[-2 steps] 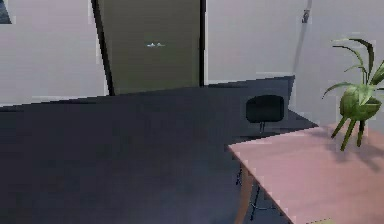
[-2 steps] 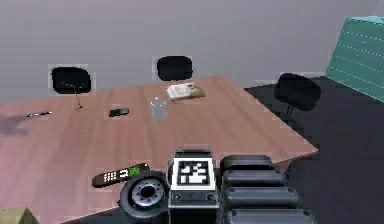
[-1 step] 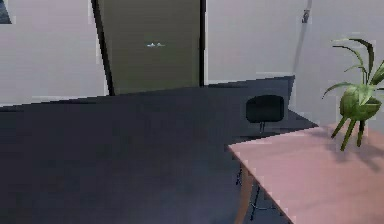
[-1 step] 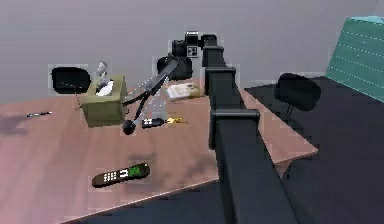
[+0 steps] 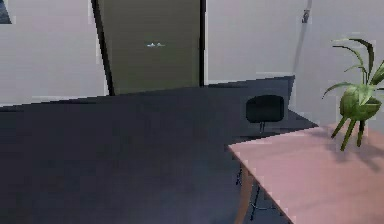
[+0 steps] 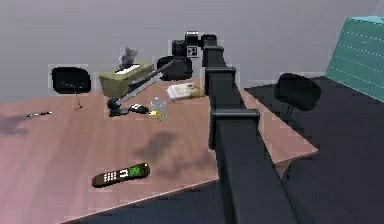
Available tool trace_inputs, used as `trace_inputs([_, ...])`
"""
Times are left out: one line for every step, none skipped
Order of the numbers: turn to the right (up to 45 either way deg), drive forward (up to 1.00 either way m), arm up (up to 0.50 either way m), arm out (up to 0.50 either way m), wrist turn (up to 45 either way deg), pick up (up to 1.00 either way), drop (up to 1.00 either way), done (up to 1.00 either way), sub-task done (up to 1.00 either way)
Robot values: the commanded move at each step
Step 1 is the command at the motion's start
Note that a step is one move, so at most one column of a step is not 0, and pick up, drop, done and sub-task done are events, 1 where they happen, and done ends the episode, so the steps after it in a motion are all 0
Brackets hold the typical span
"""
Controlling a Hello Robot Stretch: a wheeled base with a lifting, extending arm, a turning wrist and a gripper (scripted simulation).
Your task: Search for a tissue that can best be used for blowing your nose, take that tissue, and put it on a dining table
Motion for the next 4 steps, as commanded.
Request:
trace_inputs([0.0, 0.0, -0.32, 0.0, 0.0, 0.0, 0.0, 0.0, 0.0])
trace_inputs([0.0, 0.0, 0.0, 0.0, 0.0, 0.0, 1.0, 0.0, 0.0])
trace_inputs([0.0, 0.0, 0.0, -0.1, 0.0, 0.0, 0.0, 0.0, 0.0])
trace_inputs([0.0, 0.0, 0.0, 0.0, 0.0, 0.0, 0.0, 1.0, 0.0])
